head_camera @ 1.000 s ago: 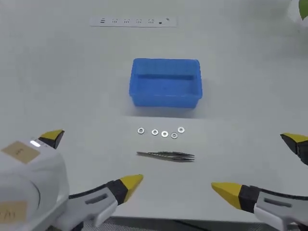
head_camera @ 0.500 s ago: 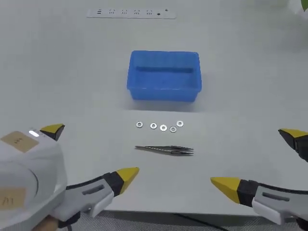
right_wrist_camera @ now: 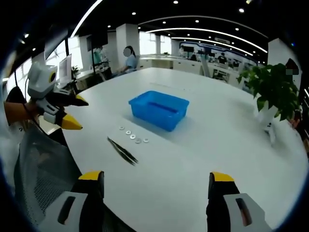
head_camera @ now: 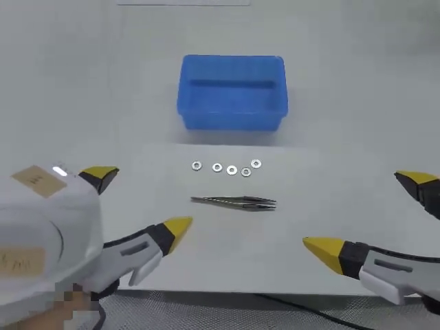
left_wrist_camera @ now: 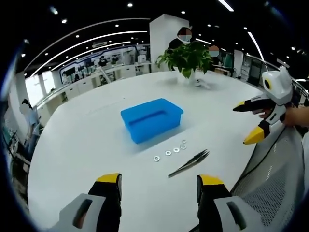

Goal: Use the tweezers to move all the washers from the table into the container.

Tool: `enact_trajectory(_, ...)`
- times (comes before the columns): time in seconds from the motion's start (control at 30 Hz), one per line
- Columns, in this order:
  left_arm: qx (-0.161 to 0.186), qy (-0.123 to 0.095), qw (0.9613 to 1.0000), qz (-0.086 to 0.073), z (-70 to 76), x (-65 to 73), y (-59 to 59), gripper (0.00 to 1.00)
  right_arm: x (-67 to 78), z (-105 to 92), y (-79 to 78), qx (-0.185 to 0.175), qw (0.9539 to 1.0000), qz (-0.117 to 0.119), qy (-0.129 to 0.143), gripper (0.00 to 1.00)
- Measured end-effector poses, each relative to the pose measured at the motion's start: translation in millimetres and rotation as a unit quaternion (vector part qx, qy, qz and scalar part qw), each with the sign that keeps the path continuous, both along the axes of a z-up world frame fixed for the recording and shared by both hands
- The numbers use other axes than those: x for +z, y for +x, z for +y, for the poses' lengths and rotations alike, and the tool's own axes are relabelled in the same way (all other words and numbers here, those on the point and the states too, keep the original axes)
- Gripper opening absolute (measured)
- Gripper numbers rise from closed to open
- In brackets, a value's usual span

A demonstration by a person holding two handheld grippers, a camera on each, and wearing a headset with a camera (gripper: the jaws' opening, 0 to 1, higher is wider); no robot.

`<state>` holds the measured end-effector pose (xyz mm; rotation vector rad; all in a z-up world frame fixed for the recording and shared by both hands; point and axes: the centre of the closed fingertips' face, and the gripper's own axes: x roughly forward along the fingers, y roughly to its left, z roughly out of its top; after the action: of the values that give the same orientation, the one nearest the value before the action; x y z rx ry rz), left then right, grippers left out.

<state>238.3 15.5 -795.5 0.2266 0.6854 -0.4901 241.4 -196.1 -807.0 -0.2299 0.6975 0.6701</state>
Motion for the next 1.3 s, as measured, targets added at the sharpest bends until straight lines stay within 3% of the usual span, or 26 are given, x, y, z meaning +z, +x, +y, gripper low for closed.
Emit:
enact_trajectory(0.13, -0.032, 0.007, 0.9995, -0.002, -5.7, -3.6, 7.6, 0.55, 0.0, -0.3, 2.1, -0.001, 1.0, 0.0, 0.003, 0.83)
enact_trajectory(0.27, -0.088, 0.03, 0.9957, 0.009, -13.4, -15.7, 10.8, 0.41, -0.6, 0.0, 3.0, -0.001, 1.0, 0.003, 0.006, 0.79)
enact_trajectory(0.47, -0.164, 0.045, 0.9845, 0.042, -25.8, -44.2, 14.4, 0.22, -3.0, -0.8, 1.0, 0.007, 0.9999, 0.008, 0.002, 0.77)
enact_trajectory(0.5, -0.175, 0.056, 0.9816, 0.052, -24.9, -49.5, 14.5, 0.2, -3.2, -0.9, 0.7, 0.008, 0.9999, 0.008, 0.0, 0.76)
enact_trajectory(0.63, -0.21, 0.064, 0.9741, 0.053, -33.1, -61.0, 21.6, 0.11, -2.8, -1.8, 0.3, 0.01, 0.9999, 0.007, -0.001, 0.76)
enact_trajectory(0.67, -0.225, 0.071, 0.9703, 0.054, -35.6, -64.3, 22.3, 0.11, -2.8, -1.8, 0.3, 0.01, 0.9999, 0.006, -0.001, 0.75)
enact_trajectory(0.7, -0.226, 0.072, 0.97, 0.054, -37.2, -65.8, 23.3, 0.11, -3.1, -1.8, 0.2, 0.01, 0.9999, 0.006, -0.001, 0.75)
enact_trajectory(0.8, -0.249, 0.071, 0.9638, 0.065, -43.0, -72.6, 19.6, 0.08, -3.1, -1.1, 0.1, 0.011, 0.9999, 0.005, -0.002, 0.75)
enact_trajectory(0.83, -0.261, 0.076, 0.9593, 0.074, -43.6, -77.9, 16.5, 0.08, -2.9, -0.7, 0.3, 0.011, 0.9999, 0.004, -0.001, 0.75)
enact_trajectory(0.93, -0.271, 0.086, 0.9558, 0.075, -44.0, -85.1, 15.5, 0.03, -2.5, 2.7, -0.2, 0.017, 0.9999, 0.004, 0.0, 0.73)
enact_trajectory(0.97, -0.283, 0.079, 0.9539, 0.062, -48.2, -83.0, 17.1, 0.01, -2.1, 5.8, -0.9, 0.024, 0.9997, 0.005, 0.0, 0.72)
enact_trajectory(1.0, -0.279, 0.086, 0.9538, 0.071, -45.3, -84.6, 15.5, 0.01, -1.3, 8.4, -1.3, 0.03, 0.9995, 0.005, 0.001, 0.7)
enact_trajectory(1.07, -0.294, 0.084, 0.9492, 0.074, -47.7, -83.6, 12.8, 0.0, 0.8, 17.4, -1.5, 0.048, 0.9988, 0.005, 0.006, 0.65)
enact_trajectory(1.13, -0.314, 0.087, 0.9429, 0.069, -51.0, -80.3, 8.4, 0.0, 2.4, 30.5, -2.3, 0.08, 0.9967, 0.008, 0.011, 0.57)
enact_trajectory(1.17, -0.319, 0.088, 0.9416, 0.066, -52.3, -78.1, 7.4, 0.0, 2.3, 38.2, -1.9, 0.102, 0.9948, 0.006, 0.007, 0.54)
enact_trajectory(1.2, -0.314, 0.088, 0.9431, 0.064, -52.8, -75.8, 7.5, 0.0, 1.5, 43.1, -2.2, 0.117, 0.9931, 0.006, 0.002, 0.51)
enact_trajectory(1.27, -0.317, 0.091, 0.9423, 0.059, -54.2, -69.0, 6.7, 0.0, 0.7, 58.2, -2.7, 0.159, 0.9872, 0.0, -0.004, 0.43)
enact_trajectory(1.3, -0.315, 0.09, 0.9434, 0.049, -55.6, -62.5, 7.6, 0.0, -0.7, 63.1, -2.2, 0.172, 0.985, -0.001, -0.009, 0.41)
